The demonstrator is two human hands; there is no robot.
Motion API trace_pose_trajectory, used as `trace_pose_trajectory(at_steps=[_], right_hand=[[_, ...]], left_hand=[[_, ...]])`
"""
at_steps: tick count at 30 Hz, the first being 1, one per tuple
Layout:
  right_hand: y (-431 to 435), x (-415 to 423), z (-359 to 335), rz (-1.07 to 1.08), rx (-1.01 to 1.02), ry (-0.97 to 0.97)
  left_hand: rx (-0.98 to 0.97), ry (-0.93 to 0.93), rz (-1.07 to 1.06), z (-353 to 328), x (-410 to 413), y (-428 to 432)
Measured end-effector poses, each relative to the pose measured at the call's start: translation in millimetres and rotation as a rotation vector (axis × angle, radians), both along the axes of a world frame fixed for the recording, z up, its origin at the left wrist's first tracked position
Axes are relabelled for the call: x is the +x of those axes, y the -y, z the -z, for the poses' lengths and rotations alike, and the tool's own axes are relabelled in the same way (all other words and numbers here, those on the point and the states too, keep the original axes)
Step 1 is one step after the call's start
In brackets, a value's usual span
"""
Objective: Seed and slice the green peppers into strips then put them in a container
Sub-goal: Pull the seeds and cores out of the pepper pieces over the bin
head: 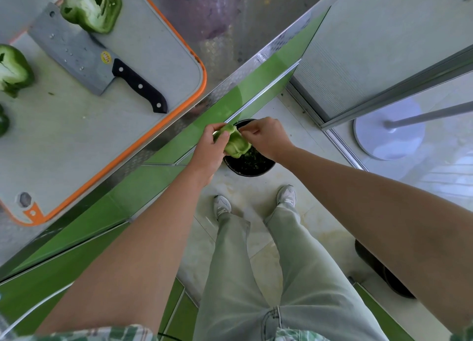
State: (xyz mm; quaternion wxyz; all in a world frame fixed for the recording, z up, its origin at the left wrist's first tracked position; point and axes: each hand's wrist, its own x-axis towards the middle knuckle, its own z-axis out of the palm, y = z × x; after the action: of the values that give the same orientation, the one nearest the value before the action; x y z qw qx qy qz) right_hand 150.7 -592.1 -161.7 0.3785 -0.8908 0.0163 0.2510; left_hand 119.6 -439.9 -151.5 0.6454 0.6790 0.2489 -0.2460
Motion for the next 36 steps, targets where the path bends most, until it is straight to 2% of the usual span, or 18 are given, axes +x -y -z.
trace_pose_trajectory(at_steps=[4, 6, 9, 13, 15, 17, 19, 21, 25, 28, 33, 36], right_hand=[[9.4, -4.2, 10.3, 0.032, -0.100, -0.088], [13.8, -6.8, 10.0, 0.074, -0.082, -0.081], [9.2, -6.4, 5.5, 0.004, -0.004, -0.110], [10.7, -4.1, 9.7, 0.036, -0.142, -0.141], [12.0, -5.2, 3.5, 0.072, -0.061, -0.050], [9.5, -4.5, -2.2, -0.010, 0.007, -0.036], [9.2, -3.6, 1.4, -0.041, -0.045, -0.092], [12.4, -1.5, 4.5, 0.017, -0.109, -0.117], [8.5, 0.6, -5.4, 0.055, 0.120, -0.192], [3.7, 2.6, -7.0, 0.113, 0.175, -0.236], [6.5, 2.9, -9.0, 0.118, 0.238, -0.226], [11.8, 3.4, -8.2, 0.181, 0.394, -0.302]], left_hand=[[0.095, 0.045, -0.026, 3.6, -1.4, -3.7], [0.087, 0.036, -0.025, 3.9, -2.4, -5.3], [0.073, 0.041, -0.013, 2.7, -3.1, -2.5], [0.025, 0.043, -0.077, 1.9, -0.5, -2.0], [-0.002, 0.017, -0.095, 1.5, 0.5, -3.5], [-0.024, -0.012, -0.112, 0.9, 0.5, -3.2], [-0.034, -0.027, -0.144, 1.7, -0.1, -2.6], [-0.070, -0.044, -0.202, 1.5, -0.4, -3.6], [-0.214, -0.126, -0.280, -1.7, 2.5, -3.9], [-0.283, -0.194, -0.297, -5.3, 5.3, -2.9], [-0.160, -0.217, -0.188, -3.3, 2.2, -5.5], [-0.179, -0.236, -0.236, -0.1, 2.0, -5.8]])
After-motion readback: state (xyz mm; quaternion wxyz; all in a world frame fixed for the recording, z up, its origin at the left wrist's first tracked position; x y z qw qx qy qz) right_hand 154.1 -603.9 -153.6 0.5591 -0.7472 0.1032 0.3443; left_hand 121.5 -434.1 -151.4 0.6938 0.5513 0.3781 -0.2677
